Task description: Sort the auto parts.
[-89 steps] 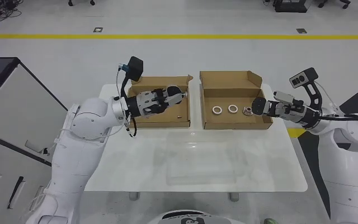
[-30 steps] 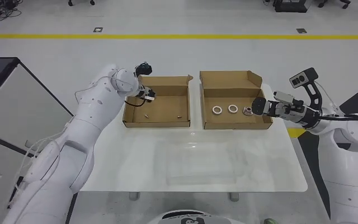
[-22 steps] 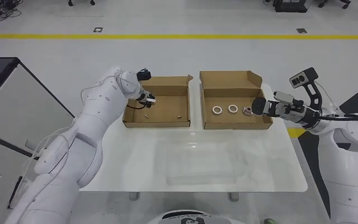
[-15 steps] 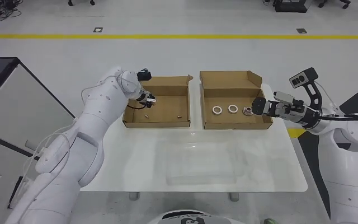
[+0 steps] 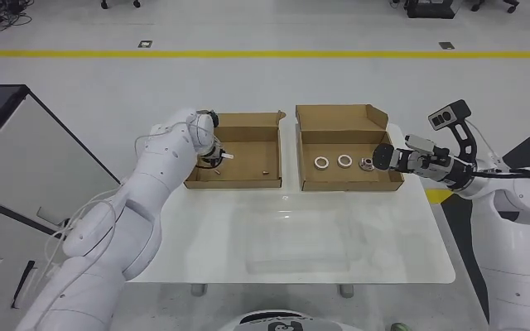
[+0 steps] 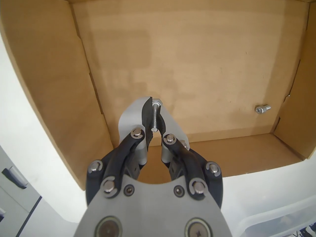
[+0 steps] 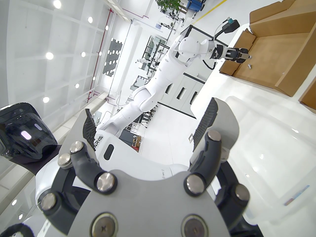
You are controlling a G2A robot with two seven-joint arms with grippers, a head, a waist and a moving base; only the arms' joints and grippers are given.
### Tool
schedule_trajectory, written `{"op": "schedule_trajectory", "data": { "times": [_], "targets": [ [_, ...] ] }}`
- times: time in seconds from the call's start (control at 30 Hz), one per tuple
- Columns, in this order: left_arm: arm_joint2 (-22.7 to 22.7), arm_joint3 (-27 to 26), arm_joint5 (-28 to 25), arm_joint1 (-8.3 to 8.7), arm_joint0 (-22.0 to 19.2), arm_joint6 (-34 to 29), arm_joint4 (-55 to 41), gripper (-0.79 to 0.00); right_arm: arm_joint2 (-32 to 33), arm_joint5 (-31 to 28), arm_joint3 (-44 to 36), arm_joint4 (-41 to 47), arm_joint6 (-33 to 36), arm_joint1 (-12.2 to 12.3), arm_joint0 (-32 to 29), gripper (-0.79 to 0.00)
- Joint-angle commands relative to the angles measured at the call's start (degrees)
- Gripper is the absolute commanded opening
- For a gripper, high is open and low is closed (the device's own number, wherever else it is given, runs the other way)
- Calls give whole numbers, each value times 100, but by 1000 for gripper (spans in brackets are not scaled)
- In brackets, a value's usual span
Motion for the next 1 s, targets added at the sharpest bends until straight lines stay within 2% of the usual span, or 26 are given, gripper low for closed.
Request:
{"op": "schedule_trajectory", "data": {
  "times": [0.0, 0.1, 0.13, 0.23, 0.27, 0.3, 0.37, 0.4, 0.43, 0.47, 0.73, 0.97],
  "targets": [
    [18, 50, 11, -38, -9, 11, 19, -785, 0, 0, 0, 0, 0, 0, 0, 0],
    [42, 131, 0, -92, -15, -2, 33, -785, 0, 0, 0, 0, 0, 0, 0, 0],
    [48, 163, -34, -110, -13, -29, 25, -763, 0, 0, 0, 0, 0, 0, 0, 0],
    [54, 274, -96, -158, -33, -29, 15, -785, 0, 0, 0, 0, 0, 0, 0, 0],
    [50, 307, -127, -173, -42, -35, 0, -757, 0, 0, 0, 0, 0, 0, 0, 0],
    [47, 345, -144, -186, -55, -31, -5, -674, 0, 0, 0, 0, 0, 0, 0, 0],
    [25, 408, -213, -209, -77, -37, -52, -406, 0, 0, 0, 0, 0, 0, 0, 0],
    [14, 443, -256, -218, -92, -48, -70, -252, 0, 0, 0, 0, 0, 0, 0, 0],
    [1, 474, -290, -225, -106, -47, -90, -52, 0, 0, 0, 0, 0, 0, 0, 0],
    [-17, 500, -338, -232, -116, -54, -122, 0, 0, 0, 0, 0, 0, 0, 0, 0],
    [-330, 746, -871, -179, -284, -142, -595, 0, 0, 0, 0, 0, 0, 0, 0, 0],
    [-736, 549, -1726, 40, -393, -231, -1064, 0, 0, 0, 0, 0, 0, 0, 0, 0]
  ]
}}
